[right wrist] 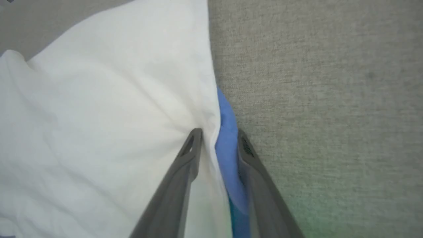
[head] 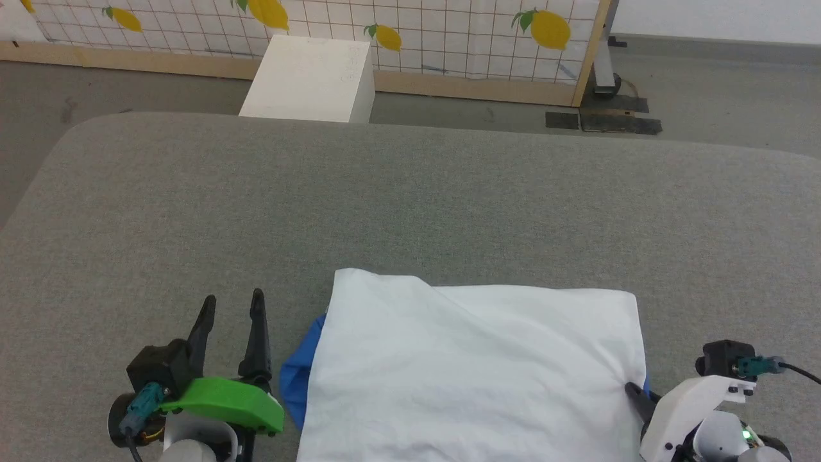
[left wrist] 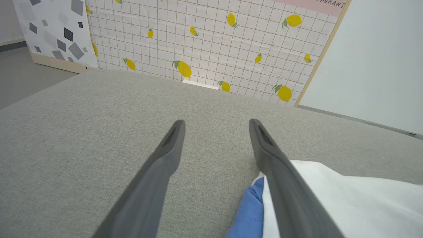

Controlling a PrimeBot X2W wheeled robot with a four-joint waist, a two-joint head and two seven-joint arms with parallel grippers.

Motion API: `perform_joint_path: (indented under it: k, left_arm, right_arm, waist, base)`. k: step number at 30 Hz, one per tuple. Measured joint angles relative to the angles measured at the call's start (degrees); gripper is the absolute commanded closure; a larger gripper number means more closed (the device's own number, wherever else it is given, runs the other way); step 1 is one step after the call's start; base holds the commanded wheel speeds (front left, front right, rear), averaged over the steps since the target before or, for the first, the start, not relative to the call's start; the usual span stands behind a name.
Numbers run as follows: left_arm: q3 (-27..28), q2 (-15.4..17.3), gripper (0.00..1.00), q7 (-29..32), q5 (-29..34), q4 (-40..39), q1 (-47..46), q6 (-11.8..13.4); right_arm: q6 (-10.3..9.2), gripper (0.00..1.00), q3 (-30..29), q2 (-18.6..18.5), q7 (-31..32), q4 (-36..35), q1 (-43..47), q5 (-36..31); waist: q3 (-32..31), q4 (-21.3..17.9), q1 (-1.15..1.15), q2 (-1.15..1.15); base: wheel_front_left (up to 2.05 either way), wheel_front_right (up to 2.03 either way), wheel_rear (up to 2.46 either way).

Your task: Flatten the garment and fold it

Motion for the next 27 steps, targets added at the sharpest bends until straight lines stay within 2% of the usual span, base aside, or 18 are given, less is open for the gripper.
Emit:
perform_joint_path:
  k: [5,8,14,19,23,27]
  left_arm:
    - [0.7,-0.5,0.0,0.0,0.2,0.4,0.0,-0.7]
    - [1.0,-0.8,0.0,0.0,0.4,0.4,0.0,-1.0]
    - [1.7,-1.3,0.0,0.0,0.7,0.6,0.0,-1.6]
    - [2.1,-1.7,0.0,0.0,1.0,0.7,0.0,-2.0]
    - [2.3,-1.9,0.0,0.0,1.2,0.7,0.0,-2.4]
    - [2.3,-2.0,0.0,0.0,1.5,0.9,0.0,-2.5]
  right_arm:
    - [0.0,1.0,-1.6,1.0,-2.5,-2.5,1.4,1.6]
    - [0.02,1.0,-5.2,1.5,-3.4,-4.6,2.3,0.1]
    - [0.02,1.0,-16.4,1.4,-2.9,-8.8,3.0,-8.0]
    - [0.02,1.0,-23.1,1.3,-0.9,-12.0,4.0,-12.7]
    - [0.02,1.0,-22.7,1.2,-0.2,-15.9,4.5,-13.3]
    - [0.01,1.0,-15.9,1.1,3.8,-23.0,5.8,-10.1]
  waist:
    - [0.1,-0.2,0.0,0.0]
    - [0.3,-0.3,0.0,0.0]
    - [0.4,-0.4,0.0,0.0]
    - [0.3,-0.4,0.0,0.0]
    - [0.4,-0.4,0.0,0.0]
    - [0.3,-0.3,0.0,0.0]
  base:
    - [0.0,0.0,0.0]
    - [0.0,0.0,0.0]
    - [0.0,0.0,0.0]
    - [0.0,0.0,0.0]
    - [0.0,0.0,0.0]
    - [0.0,0.0,0.0]
